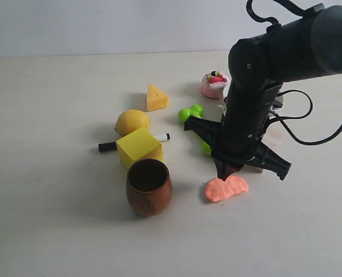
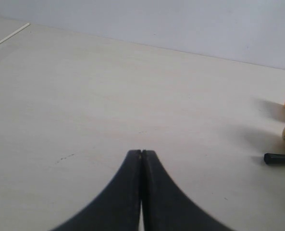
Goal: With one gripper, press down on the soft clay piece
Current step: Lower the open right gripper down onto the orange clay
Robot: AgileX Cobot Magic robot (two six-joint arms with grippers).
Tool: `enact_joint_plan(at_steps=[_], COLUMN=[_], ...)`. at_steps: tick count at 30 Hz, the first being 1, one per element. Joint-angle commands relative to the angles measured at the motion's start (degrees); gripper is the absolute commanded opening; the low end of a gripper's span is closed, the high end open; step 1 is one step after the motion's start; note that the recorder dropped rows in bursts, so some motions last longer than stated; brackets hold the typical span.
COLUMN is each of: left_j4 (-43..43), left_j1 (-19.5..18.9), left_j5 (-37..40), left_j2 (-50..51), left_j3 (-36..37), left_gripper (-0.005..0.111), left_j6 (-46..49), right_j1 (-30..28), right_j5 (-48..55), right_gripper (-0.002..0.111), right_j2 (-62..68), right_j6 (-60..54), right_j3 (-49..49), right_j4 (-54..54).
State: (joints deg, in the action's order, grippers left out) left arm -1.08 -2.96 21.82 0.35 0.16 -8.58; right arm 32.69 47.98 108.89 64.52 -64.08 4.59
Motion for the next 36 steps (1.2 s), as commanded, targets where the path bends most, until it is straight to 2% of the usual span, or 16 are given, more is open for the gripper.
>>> enact_joint_plan(at_steps=[1, 36], left_j4=[0.00, 0.00], left_j1=[0.37, 0.37], left_j5=[-0.92, -0.92], left_j2=[-0.35, -0.35], left_j3=[-0.16, -0.16], left_gripper=[0.000, 0.000], left_j6=[-0.09, -0.17], right_j1=[-0.37, -0.37], right_j5=[-0.31, 0.35], right_gripper=[0.000, 0.000], right_j2=[-0.02, 4.51], right_j6=[1.54, -0.49], right_j3=[-0.36, -0.26], right_j4=[-1.12, 1.51])
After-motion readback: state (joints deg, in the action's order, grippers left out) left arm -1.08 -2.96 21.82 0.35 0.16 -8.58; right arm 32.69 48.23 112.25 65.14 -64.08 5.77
